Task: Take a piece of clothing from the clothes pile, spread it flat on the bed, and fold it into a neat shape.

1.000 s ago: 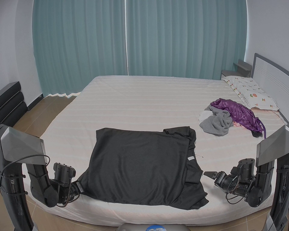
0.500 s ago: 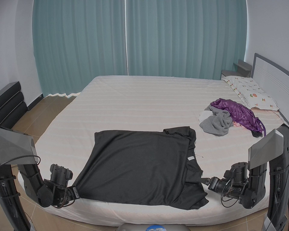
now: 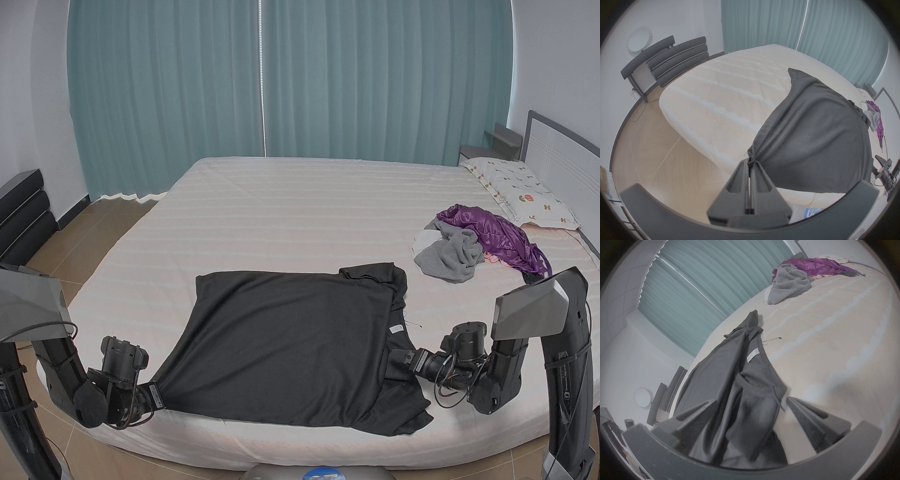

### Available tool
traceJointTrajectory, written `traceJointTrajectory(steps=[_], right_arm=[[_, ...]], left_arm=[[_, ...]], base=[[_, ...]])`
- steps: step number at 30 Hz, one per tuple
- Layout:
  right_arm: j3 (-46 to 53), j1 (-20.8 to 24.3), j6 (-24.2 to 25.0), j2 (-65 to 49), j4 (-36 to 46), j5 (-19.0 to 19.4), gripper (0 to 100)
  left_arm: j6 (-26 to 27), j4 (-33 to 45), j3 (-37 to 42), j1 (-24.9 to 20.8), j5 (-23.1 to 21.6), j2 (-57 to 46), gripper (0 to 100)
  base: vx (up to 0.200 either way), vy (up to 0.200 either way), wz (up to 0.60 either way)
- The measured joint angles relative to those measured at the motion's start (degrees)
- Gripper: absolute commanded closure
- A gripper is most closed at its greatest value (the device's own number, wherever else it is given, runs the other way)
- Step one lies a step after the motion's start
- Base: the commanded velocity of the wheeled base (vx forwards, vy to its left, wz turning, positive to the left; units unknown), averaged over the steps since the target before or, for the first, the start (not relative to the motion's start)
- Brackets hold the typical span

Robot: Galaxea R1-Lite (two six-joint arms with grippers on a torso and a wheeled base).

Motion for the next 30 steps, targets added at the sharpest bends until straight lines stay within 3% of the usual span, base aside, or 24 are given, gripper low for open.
traceJointTrajectory(steps=[12,24,25,30], right_arm=[[-22.2,-1.7,0.0,1.5,16.4,-2.5,100],[-39.2,-2.2,-0.2,5.9,20.2,-7.3,100],[-40.1,-2.1,-0.4,6.5,20.8,-7.5,0],[-41.5,-2.0,-1.3,8.4,21.4,-7.7,0]], left_arm=[[-0.4,-0.7,-0.8,0.1,-0.4,0.6,100],[-0.4,-4.4,-0.7,0.0,-0.5,3.2,100],[-0.4,-4.5,-0.6,0.0,-0.5,3.3,100],[-0.4,-4.8,-0.5,0.0,-0.5,3.7,100]], base=[[0.000,0.000,0.00],[0.000,0.000,0.00],[0.000,0.000,0.00],[0.000,0.000,0.00]])
